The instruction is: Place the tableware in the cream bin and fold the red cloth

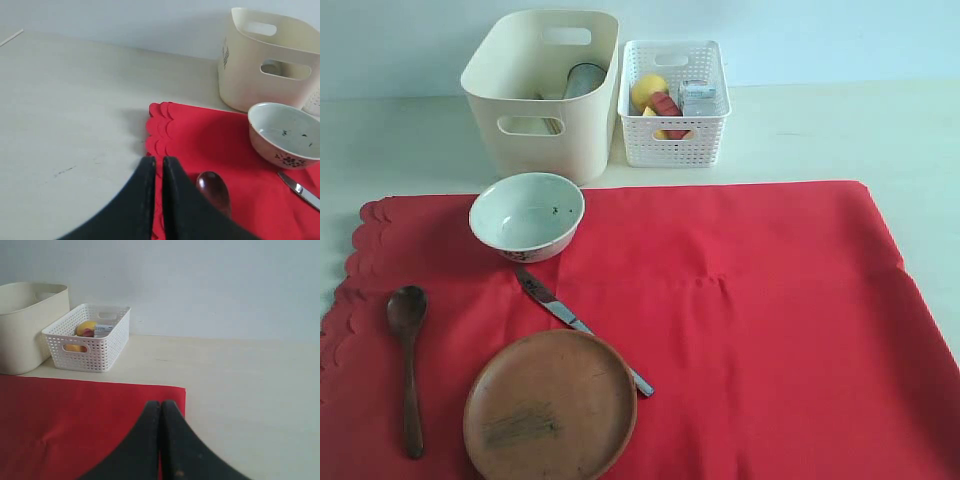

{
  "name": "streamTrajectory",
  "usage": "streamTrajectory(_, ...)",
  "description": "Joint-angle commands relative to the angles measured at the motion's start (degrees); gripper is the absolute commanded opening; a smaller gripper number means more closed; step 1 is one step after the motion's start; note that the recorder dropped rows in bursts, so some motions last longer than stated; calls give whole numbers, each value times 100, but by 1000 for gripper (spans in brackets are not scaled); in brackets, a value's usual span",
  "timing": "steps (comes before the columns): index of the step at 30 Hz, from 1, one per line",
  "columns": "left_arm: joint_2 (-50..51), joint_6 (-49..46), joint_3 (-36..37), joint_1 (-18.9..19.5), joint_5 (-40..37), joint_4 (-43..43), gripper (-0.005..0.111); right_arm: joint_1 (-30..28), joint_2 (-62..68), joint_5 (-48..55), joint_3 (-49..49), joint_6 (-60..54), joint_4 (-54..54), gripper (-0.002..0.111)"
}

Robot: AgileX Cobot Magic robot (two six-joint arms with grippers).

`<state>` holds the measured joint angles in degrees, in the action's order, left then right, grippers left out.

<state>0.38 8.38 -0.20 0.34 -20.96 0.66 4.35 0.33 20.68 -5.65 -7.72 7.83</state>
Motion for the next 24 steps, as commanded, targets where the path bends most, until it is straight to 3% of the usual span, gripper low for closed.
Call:
streamTrajectory(1, 78, 0, -198, -44, -33, 21, 8, -29, -33, -8, 13, 28, -37, 0)
streamTrajectory(11, 939, 0, -1119, -460, -33, 70, 8, -29, -33, -8, 13, 28, -37, 0)
streamTrajectory(24, 1983, 0, -2152, -522, -33, 70, 8, -29, -33, -8, 13, 28, -37, 0)
